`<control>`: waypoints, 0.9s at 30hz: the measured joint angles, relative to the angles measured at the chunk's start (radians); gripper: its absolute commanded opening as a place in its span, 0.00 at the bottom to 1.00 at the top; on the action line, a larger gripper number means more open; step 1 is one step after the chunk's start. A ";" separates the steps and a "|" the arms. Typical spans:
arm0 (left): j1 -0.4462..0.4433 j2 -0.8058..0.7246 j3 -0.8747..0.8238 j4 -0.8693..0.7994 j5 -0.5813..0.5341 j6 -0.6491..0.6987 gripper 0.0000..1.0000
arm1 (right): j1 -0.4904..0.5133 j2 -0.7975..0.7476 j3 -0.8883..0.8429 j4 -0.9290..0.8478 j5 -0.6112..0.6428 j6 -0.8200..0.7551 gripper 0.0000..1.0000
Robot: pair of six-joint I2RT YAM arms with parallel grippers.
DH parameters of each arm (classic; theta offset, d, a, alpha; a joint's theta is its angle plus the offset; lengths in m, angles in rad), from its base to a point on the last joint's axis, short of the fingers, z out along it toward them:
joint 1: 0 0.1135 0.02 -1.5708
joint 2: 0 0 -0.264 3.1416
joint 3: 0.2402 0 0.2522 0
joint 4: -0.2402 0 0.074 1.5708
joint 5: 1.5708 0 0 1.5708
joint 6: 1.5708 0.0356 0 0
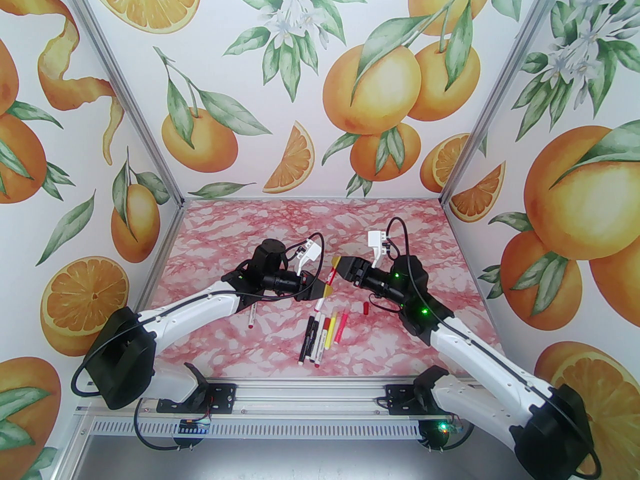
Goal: Open the pen caps
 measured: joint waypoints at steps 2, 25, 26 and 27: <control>0.000 0.000 0.000 0.002 -0.001 -0.002 0.00 | 0.008 0.006 -0.004 0.000 0.006 0.006 0.44; 0.000 0.000 0.000 0.006 -0.003 -0.002 0.00 | 0.011 0.043 -0.006 0.015 0.025 0.031 0.31; 0.000 0.000 0.000 0.005 -0.003 -0.002 0.00 | 0.011 0.043 -0.006 0.015 0.025 0.035 0.30; 0.000 0.000 0.000 0.006 -0.004 -0.002 0.00 | 0.011 0.043 -0.006 0.015 0.028 0.036 0.28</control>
